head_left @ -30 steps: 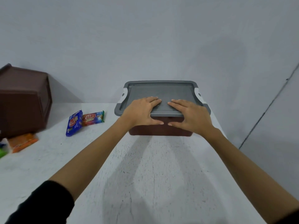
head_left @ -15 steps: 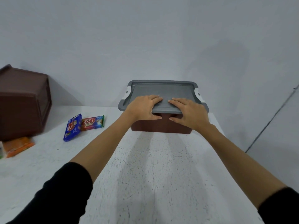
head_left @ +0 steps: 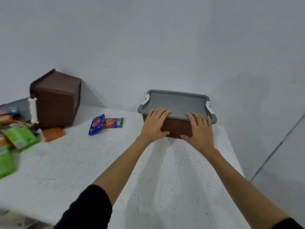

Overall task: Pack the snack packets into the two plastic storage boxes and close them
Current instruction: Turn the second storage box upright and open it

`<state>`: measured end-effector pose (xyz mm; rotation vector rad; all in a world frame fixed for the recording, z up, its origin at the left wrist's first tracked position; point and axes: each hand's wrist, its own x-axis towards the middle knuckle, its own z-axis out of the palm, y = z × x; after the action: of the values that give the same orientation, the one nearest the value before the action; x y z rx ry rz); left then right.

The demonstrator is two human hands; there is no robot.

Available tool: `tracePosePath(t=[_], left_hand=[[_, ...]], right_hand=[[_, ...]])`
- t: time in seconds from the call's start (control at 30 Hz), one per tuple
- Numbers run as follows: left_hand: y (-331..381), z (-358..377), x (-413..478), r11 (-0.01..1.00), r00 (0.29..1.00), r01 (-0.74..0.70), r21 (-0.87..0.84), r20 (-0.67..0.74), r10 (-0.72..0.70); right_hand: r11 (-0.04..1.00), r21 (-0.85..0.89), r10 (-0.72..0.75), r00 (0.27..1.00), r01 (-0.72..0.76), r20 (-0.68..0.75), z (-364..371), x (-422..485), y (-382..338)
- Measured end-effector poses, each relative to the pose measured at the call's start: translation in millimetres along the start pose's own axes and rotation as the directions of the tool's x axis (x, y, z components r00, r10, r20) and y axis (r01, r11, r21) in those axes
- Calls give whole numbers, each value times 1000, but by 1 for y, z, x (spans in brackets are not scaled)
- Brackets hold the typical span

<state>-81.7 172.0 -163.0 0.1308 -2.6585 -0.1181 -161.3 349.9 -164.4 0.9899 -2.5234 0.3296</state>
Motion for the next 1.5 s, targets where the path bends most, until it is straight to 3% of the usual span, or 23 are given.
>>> tracePosePath(t=[0.17,0.4,0.6,0.77,0.9,1.13,1.3,1.5], left_hand=[[9,-8,-55,915,965,239,-326,-28,-262],[-41,-62,-120,820,854,463,-335,-78,-514],[-120,-125,-172,810,776,521,-271,-244,-581],[-198,-162,-181,777,675,573,-262,-386,-629],[-255,-183,-167,785,671,571,-240,-415,-614],[-333,-191,-123,779,675,561,-279,-390,-626],[-348,-171,-101,776,704,543,-321,-330,-629],[-337,-151,-99,823,697,499,-271,-440,-567]], right_hand=[[959,282,7,999,7,-50,0,-32,-32],[851,510,-205,973,125,104,-11,-24,-131],[741,649,-364,915,172,174,-14,10,-230],[681,690,-446,886,245,126,-4,49,-306],[628,700,-501,865,340,30,11,97,-355],[643,718,-455,887,266,79,43,194,-416],[660,714,-480,862,233,162,72,216,-431],[589,785,-455,882,194,124,87,203,-423]])
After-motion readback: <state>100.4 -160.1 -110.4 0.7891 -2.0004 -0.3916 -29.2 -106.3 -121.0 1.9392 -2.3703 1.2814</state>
